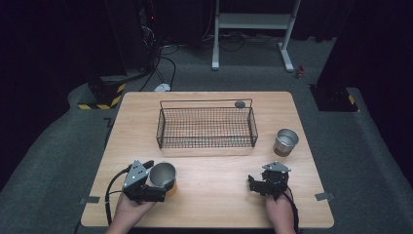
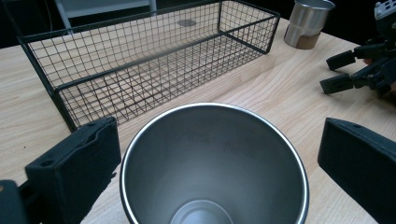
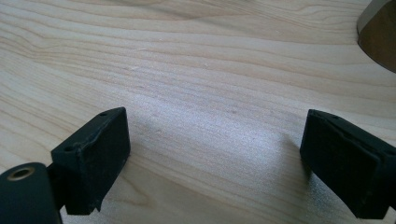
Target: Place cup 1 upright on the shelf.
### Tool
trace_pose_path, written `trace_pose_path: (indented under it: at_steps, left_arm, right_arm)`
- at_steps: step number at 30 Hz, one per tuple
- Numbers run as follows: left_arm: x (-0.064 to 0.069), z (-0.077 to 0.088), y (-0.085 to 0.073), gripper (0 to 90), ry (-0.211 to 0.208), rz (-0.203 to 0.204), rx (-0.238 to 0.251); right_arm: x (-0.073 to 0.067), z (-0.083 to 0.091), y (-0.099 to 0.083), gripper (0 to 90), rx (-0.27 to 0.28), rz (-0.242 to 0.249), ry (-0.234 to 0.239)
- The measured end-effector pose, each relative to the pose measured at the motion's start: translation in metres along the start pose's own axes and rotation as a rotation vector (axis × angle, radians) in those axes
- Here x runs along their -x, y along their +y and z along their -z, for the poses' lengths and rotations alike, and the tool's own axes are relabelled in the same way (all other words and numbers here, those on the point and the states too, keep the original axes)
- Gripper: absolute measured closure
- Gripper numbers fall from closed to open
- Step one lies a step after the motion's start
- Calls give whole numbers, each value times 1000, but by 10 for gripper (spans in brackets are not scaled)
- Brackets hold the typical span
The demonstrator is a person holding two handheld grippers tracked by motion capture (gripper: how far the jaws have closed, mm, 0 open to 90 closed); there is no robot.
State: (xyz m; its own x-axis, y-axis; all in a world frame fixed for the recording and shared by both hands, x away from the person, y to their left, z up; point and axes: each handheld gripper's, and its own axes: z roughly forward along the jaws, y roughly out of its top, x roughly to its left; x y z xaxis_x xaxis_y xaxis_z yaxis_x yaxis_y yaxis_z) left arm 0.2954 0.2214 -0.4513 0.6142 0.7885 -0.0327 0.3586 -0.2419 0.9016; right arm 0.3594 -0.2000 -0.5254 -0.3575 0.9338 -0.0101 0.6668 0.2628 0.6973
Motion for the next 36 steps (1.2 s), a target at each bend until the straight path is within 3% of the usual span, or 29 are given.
trace_pose_path:
  at_steps: [24,36]
  left_arm:
    - [-3,-5,-16,5,-11,0,-21]
    - [1,-7,-20,5,-11,-20,-37]
  right_arm:
    - [0,0,0,84,2,3,0]
    - [0,0,0,84,2,3,0]
